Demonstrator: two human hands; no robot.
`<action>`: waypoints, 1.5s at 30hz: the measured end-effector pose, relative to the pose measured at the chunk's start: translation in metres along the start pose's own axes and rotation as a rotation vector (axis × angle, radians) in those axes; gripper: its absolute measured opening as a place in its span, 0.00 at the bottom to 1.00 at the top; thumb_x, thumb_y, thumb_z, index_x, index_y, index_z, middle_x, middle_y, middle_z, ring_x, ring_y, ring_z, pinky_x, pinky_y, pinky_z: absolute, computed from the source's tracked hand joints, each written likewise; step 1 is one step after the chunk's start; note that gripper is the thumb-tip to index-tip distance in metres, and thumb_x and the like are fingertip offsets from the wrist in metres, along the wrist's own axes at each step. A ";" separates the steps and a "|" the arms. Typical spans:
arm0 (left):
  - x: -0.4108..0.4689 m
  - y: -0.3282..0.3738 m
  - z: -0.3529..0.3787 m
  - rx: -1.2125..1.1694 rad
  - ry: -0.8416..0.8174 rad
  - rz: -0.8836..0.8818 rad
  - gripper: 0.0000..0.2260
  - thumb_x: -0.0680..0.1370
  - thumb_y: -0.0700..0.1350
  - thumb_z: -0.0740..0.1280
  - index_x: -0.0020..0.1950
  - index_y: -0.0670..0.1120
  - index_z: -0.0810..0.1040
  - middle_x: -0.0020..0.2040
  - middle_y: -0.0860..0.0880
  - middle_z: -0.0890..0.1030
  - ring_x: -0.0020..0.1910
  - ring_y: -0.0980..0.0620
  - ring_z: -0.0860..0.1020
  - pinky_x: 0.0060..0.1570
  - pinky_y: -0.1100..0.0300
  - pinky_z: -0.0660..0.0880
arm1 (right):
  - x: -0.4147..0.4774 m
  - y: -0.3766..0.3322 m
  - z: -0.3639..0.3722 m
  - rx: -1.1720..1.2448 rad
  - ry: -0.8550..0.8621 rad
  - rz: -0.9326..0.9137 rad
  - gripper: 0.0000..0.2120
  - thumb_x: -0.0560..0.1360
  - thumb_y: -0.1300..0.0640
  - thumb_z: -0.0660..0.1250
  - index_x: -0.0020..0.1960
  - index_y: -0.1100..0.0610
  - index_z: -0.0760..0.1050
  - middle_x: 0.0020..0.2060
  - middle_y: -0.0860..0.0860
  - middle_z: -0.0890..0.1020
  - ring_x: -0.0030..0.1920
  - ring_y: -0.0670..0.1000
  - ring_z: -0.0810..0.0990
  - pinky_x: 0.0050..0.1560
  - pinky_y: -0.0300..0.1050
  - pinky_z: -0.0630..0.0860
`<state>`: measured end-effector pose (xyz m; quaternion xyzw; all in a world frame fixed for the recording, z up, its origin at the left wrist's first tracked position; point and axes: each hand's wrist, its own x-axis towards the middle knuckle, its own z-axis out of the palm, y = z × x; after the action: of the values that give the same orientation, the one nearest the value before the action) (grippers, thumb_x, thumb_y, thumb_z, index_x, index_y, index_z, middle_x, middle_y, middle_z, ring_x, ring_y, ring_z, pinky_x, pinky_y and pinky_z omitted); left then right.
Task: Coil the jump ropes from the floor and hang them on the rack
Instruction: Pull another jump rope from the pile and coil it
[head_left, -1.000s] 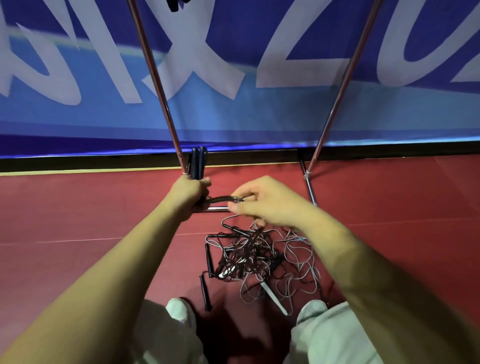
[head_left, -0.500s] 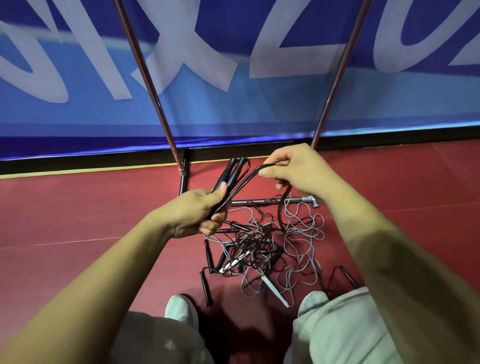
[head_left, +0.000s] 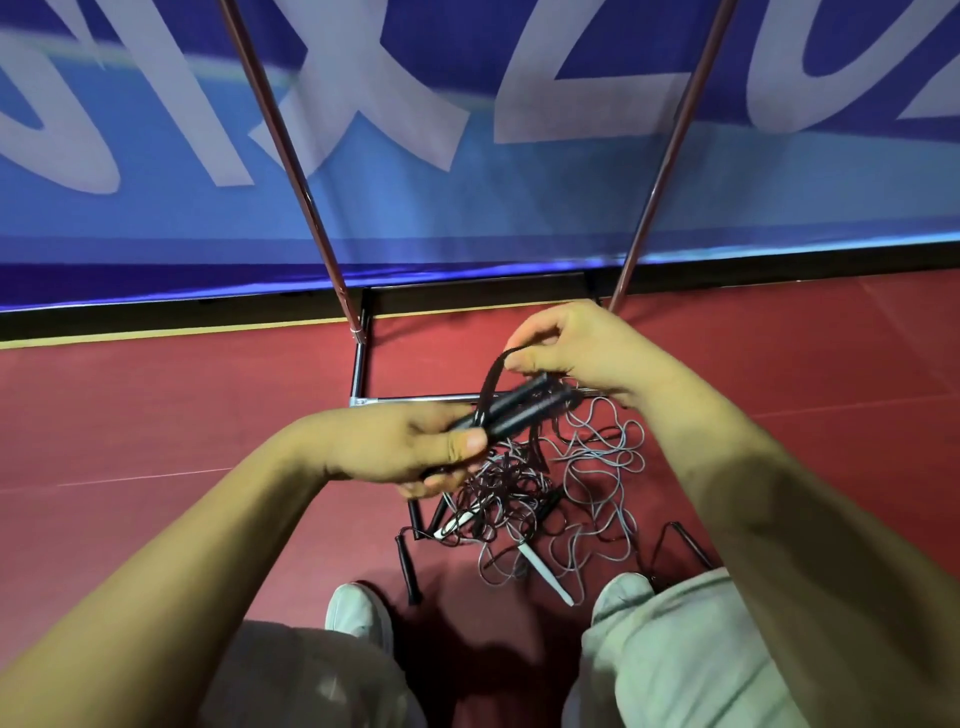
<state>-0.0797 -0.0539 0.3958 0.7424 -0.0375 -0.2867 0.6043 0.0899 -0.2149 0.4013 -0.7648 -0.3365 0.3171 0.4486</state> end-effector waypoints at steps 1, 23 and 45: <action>0.000 0.002 0.000 -0.058 0.065 0.073 0.15 0.82 0.54 0.58 0.45 0.43 0.65 0.31 0.48 0.68 0.28 0.51 0.65 0.29 0.64 0.65 | 0.001 0.003 0.001 0.032 -0.005 0.020 0.08 0.71 0.63 0.75 0.35 0.53 0.83 0.31 0.53 0.81 0.32 0.50 0.76 0.38 0.45 0.73; 0.014 -0.025 -0.043 0.311 1.103 -0.209 0.08 0.82 0.49 0.64 0.48 0.46 0.76 0.31 0.53 0.76 0.29 0.53 0.75 0.29 0.61 0.68 | -0.013 -0.010 0.036 -0.372 -0.190 -0.074 0.07 0.79 0.51 0.65 0.50 0.50 0.82 0.25 0.31 0.74 0.29 0.35 0.72 0.32 0.30 0.63; 0.016 -0.010 -0.026 0.502 0.299 -0.068 0.09 0.82 0.43 0.64 0.51 0.58 0.76 0.39 0.56 0.77 0.36 0.61 0.73 0.43 0.65 0.72 | 0.026 -0.044 0.010 -0.348 -0.128 -0.187 0.03 0.71 0.56 0.75 0.43 0.55 0.84 0.22 0.46 0.74 0.23 0.43 0.68 0.28 0.36 0.66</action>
<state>-0.0566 -0.0349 0.3831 0.9036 0.0070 -0.1763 0.3904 0.0871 -0.1728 0.4320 -0.7747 -0.4835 0.2590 0.3148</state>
